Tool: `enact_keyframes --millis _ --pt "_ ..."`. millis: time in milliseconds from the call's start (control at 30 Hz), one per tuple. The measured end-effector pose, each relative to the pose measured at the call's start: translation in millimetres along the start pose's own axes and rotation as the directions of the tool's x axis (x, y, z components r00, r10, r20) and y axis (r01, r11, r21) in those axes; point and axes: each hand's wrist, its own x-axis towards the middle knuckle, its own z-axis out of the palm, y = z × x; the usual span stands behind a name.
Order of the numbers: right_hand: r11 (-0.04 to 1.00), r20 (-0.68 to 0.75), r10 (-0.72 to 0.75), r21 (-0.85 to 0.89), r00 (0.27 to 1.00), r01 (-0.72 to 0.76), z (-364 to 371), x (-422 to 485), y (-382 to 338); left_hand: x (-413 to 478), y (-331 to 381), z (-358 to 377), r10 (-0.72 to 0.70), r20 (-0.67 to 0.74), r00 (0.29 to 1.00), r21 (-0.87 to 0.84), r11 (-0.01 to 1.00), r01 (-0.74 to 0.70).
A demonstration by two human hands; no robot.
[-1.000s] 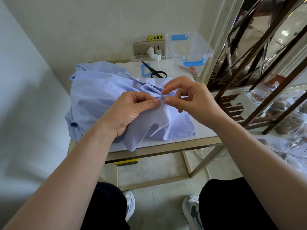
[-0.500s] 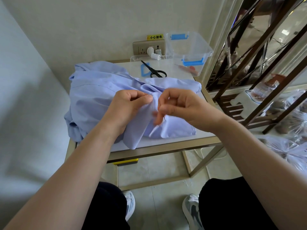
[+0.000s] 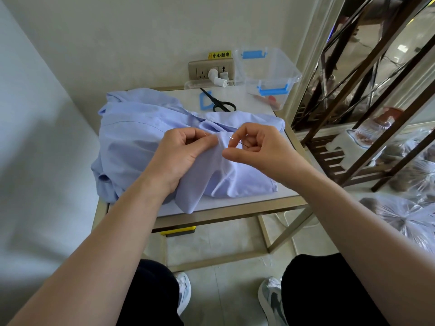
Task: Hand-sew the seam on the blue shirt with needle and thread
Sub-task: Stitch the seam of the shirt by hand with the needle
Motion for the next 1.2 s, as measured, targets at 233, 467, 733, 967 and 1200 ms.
enact_keyframes --millis 233,467,733,967,1200 --pt "0.987 -0.16 -0.123 -0.121 0.979 0.104 11.2 1.7 3.8 -2.5 4.1 1.9 0.011 0.057 0.998 -0.009 1.0 -0.01" --pt "0.987 0.029 -0.086 -0.137 0.996 0.09 5.4 -0.2 -2.3 -2.4 3.9 0.8 0.013 0.049 0.999 0.003 1.0 -0.014" --pt "0.972 0.285 0.099 -0.231 0.953 -0.032 -10.8 -1.7 -4.1 -1.5 1.9 0.5 0.011 0.027 1.0 0.02 1.0 -0.012" --pt "0.995 -0.093 0.009 -0.1 0.996 -0.019 6.3 2.7 -1.4 -3.1 4.1 2.0 0.027 0.08 0.996 -0.001 1.0 -0.027" --pt "0.989 0.021 0.007 -0.147 1.0 -0.004 2.3 1.0 -3.8 -1.8 2.5 0.5 0.02 0.077 0.997 0.006 1.0 -0.02"
